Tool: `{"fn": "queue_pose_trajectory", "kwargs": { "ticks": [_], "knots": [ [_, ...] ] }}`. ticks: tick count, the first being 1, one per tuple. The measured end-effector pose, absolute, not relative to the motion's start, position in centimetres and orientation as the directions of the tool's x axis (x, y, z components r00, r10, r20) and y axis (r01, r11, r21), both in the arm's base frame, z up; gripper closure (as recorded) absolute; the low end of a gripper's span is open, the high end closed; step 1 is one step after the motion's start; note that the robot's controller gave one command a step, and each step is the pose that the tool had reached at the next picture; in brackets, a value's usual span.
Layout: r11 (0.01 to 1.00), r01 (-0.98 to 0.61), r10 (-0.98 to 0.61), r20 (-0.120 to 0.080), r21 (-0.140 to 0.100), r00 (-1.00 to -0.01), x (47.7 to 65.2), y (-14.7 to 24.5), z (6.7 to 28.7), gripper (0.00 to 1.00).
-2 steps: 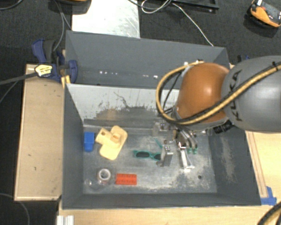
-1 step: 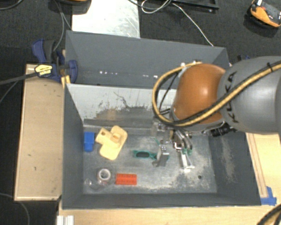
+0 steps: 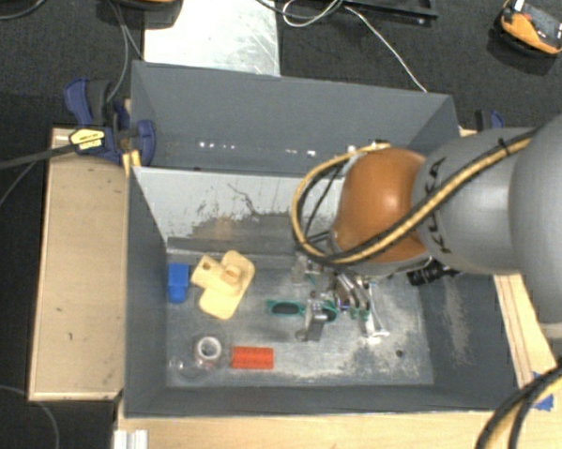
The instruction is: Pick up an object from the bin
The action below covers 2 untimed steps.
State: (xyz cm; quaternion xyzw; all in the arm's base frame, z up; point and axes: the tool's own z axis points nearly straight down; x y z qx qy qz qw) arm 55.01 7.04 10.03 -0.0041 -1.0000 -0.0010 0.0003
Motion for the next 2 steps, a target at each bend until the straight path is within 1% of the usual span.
{"fn": "queue_pose_trajectory", "kwargs": {
  "ticks": [1,2],
  "knots": [
    [0.998,0.07,0.07,0.0,0.002,-0.998,55.66,7.67,7.02,0.0],
    [0.999,0.043,0.043,-0.005,0.003,-0.999,56.31,6.96,7.07,1.0]
  ]
}}
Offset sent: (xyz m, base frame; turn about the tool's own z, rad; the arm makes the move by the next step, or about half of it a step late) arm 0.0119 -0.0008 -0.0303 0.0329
